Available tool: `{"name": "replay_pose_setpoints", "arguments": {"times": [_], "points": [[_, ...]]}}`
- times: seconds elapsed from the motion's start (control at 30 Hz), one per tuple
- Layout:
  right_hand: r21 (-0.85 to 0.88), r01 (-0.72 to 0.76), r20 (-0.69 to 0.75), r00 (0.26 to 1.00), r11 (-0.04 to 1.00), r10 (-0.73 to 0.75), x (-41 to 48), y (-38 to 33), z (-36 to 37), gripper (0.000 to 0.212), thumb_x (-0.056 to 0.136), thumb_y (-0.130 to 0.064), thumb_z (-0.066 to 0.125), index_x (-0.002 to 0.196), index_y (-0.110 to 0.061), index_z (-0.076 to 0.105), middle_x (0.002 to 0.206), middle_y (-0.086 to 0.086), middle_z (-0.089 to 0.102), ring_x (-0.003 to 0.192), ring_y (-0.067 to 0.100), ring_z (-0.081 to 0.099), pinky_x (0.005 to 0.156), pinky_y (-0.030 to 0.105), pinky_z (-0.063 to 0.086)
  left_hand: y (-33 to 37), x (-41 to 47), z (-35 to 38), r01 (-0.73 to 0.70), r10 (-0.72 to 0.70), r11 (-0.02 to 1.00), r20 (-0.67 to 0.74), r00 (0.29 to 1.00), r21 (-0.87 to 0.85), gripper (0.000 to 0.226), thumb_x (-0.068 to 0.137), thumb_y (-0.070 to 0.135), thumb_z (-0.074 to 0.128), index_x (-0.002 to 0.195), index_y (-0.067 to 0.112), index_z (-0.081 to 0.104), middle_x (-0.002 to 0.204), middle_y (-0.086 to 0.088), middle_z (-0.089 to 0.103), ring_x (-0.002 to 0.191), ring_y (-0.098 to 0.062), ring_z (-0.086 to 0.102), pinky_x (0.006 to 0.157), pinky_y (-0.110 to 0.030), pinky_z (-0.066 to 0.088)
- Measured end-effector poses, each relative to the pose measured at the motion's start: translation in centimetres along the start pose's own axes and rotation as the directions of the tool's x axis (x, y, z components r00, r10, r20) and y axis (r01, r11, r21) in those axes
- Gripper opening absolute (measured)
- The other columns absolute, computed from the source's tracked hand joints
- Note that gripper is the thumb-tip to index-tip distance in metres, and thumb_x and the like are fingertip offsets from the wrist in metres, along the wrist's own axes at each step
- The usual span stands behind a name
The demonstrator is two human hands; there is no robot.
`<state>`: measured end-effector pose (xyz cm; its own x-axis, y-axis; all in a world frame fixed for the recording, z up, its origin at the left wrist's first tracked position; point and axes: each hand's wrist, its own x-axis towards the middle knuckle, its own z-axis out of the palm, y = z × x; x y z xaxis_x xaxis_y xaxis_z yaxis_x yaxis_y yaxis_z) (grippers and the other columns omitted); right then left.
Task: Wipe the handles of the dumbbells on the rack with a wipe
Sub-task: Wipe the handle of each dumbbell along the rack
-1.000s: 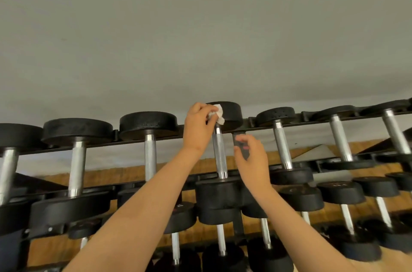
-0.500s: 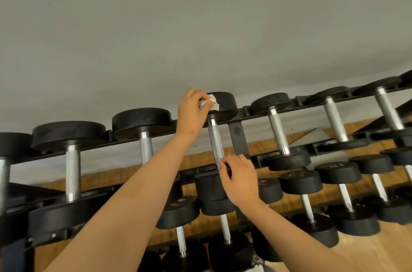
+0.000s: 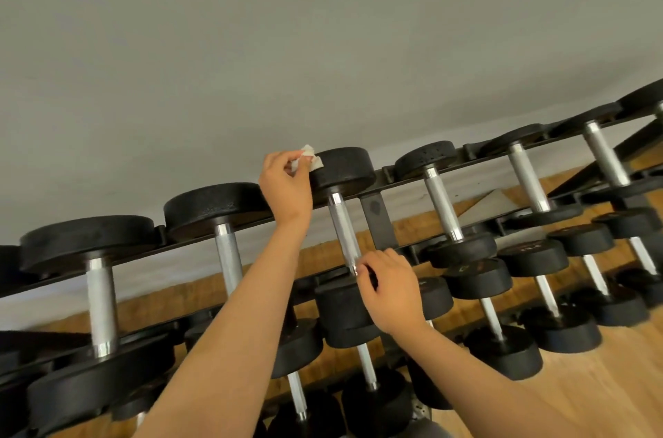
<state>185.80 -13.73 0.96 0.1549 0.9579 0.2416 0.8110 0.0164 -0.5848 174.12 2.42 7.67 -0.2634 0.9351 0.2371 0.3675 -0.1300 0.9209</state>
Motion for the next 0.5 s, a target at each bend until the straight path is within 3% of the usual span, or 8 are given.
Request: {"name": "replay_pose_setpoints", "arguments": {"times": [0.2,0.3,0.4,0.5], "points": [[0.039,-0.046,-0.013,0.999,0.998,0.046,0.0,-0.2,-0.1,0.033,0.093,-0.032,0.036,0.083,-0.02,0.065,0.075,-0.015,0.054,0.073,0.004,0.046,0.067,0.024,0.037,-1.2,-3.3,-1.1,-0.092,0.093,0.996,0.098,0.991,-0.017,0.012,0.088,0.009,0.068,0.099,0.013,0.071,0.103,0.004,0.061,0.09,-0.002,0.057,0.083,-0.009,0.047],[0.042,-0.066,-0.003,0.998,0.997,0.066,0.0,-0.3,-0.2,0.035,0.093,-0.034,0.035,0.085,-0.02,0.065,0.075,-0.012,0.057,0.074,0.006,0.049,0.067,0.027,0.043,-1.0,-1.5,-1.2,-0.108,0.109,0.994,0.118,0.987,-0.019,0.01,0.088,0.008,0.068,0.097,0.009,0.072,0.1,0.004,0.06,0.085,0.001,0.056,0.079,-0.006,0.045],[0.034,-0.076,0.009,0.997,0.997,0.076,0.0,-0.4,-0.2,0.034,0.093,-0.034,0.035,0.083,-0.021,0.064,0.074,-0.013,0.055,0.073,0.007,0.049,0.066,0.028,0.044,-0.8,0.2,-0.8,-0.06,0.064,0.997,0.067,0.996,-0.055,0.008,0.088,0.009,0.068,0.095,0.009,0.073,0.097,0.004,0.06,0.08,0.001,0.056,0.075,-0.011,0.048],[0.034,-0.074,0.007,0.997,0.997,0.073,0.0,-0.4,-0.2,0.032,0.092,-0.033,0.036,0.081,-0.021,0.064,0.073,-0.015,0.052,0.072,0.007,0.049,0.065,0.028,0.044,-1.2,-1.6,-0.5,-0.006,0.007,0.993,0.005,1.0,-0.114,0.011,0.088,0.005,0.067,0.097,0.01,0.072,0.1,0.003,0.062,0.086,-0.001,0.058,0.08,-0.011,0.049]]}}
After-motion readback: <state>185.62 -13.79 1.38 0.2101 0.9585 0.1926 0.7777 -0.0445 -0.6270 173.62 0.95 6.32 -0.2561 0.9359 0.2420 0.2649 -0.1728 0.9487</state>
